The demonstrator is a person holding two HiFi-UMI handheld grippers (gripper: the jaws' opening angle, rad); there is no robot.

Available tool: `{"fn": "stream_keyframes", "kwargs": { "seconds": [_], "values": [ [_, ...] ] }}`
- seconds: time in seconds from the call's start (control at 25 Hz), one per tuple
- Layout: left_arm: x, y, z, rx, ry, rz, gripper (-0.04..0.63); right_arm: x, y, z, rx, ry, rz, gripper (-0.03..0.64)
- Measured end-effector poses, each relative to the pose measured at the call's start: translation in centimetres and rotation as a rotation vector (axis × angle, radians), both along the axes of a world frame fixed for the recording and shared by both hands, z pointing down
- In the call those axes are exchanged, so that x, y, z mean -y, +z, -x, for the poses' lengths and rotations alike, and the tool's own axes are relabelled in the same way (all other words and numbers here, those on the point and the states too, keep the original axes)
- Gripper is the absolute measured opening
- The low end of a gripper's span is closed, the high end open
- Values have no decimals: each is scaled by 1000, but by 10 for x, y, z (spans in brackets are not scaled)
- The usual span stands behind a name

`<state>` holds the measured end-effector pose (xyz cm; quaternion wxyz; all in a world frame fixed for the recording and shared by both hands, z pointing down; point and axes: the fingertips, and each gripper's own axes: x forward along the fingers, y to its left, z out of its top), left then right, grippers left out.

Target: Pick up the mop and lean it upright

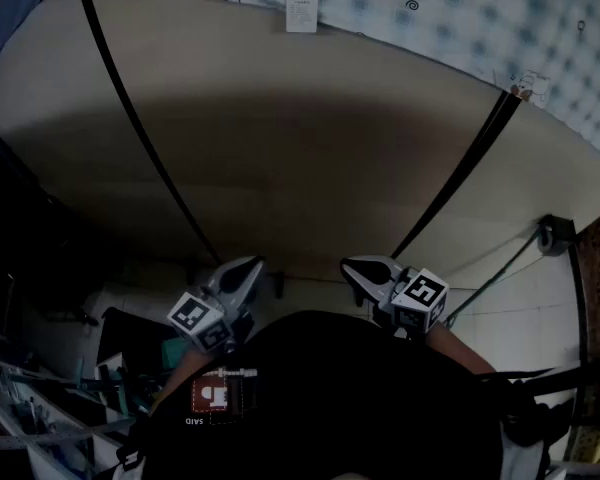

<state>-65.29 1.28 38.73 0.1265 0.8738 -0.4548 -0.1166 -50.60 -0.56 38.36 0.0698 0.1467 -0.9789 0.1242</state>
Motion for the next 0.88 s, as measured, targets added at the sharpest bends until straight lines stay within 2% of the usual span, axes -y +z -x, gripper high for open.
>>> {"fn": "stream_keyframes", "kwargs": {
  "seconds": [0.16, 0.32, 0.6, 0.88],
  "values": [
    [2, 3, -39, 3, 25, 8, -3, 4, 6, -30, -12, 11, 7, 14],
    [7, 9, -59, -4, 63, 22, -3, 4, 7, -42, -16, 22, 14, 14],
    [30, 15, -46, -19, 128, 24, -3, 18, 3, -33, -9, 96, 29, 14],
    [54, 22, -35, -32, 215, 8, -3, 19, -2, -20, -25, 125, 29, 14]
  ]
}}
